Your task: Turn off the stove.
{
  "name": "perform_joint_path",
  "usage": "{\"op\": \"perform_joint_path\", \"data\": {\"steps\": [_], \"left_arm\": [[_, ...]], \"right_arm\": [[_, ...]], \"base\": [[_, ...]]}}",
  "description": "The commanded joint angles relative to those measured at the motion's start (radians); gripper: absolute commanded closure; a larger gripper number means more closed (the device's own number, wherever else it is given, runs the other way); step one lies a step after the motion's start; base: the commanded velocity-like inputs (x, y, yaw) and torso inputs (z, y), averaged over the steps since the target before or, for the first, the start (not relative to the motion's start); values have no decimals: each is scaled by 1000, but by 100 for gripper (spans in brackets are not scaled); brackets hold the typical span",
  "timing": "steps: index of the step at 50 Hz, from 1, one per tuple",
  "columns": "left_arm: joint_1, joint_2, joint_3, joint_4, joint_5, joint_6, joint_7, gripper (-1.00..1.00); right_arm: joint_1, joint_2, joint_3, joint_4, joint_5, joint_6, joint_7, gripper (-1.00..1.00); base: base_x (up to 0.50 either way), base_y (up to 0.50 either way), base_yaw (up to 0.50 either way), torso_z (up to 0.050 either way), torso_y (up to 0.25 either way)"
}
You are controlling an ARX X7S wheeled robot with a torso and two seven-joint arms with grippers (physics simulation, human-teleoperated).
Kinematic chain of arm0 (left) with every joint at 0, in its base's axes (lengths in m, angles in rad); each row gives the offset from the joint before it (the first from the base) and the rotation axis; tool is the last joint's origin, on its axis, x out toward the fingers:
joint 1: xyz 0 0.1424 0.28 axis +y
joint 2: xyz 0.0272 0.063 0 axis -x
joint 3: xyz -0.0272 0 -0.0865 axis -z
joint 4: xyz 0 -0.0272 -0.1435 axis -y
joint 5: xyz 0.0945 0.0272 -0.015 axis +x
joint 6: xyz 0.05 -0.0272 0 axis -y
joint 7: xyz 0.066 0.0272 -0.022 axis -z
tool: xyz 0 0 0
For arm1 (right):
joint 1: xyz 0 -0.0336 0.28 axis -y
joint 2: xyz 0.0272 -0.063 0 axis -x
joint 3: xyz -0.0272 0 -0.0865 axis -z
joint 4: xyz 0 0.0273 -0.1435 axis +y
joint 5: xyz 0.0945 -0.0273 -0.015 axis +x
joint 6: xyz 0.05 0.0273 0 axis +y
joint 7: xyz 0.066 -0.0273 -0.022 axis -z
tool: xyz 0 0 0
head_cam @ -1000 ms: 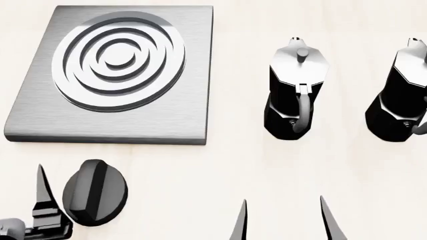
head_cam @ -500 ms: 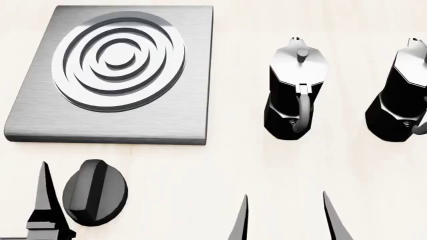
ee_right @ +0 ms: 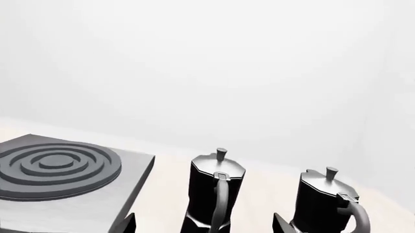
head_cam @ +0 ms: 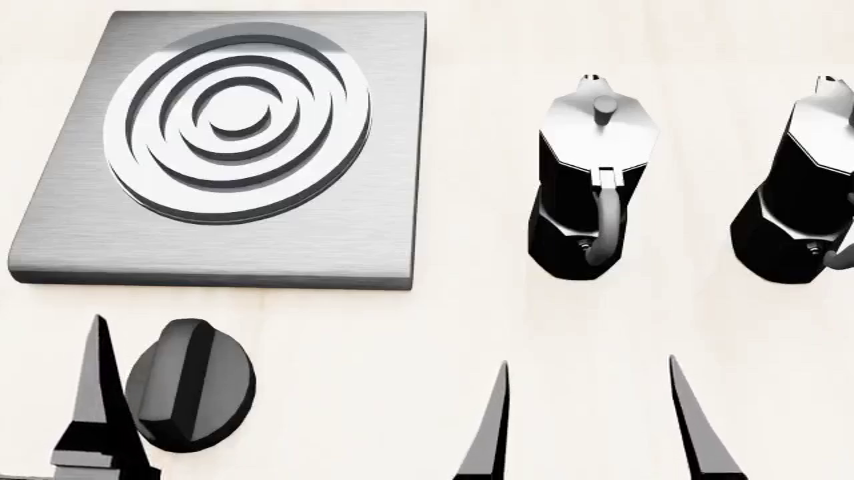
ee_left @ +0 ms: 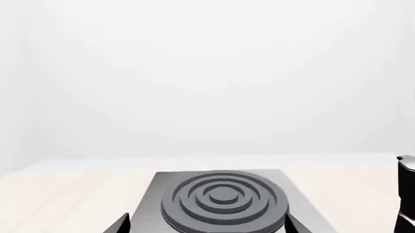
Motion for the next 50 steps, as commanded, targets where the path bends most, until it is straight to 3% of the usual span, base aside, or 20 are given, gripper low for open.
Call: {"op": "perform_joint_path", "data": {"steps": [1,50], "left_arm": [[-15,-3,2,23,-8,-18,-1,-100],[-105,-19,-11,136,-50,-112,-19,-100]], "right_arm": [[26,5,5,-31,-4,38,-1,-100],[161,23,22,-194,4,228,-25,-100]], "base": [[0,0,0,0,0],[0,0,0,0,0]]}}
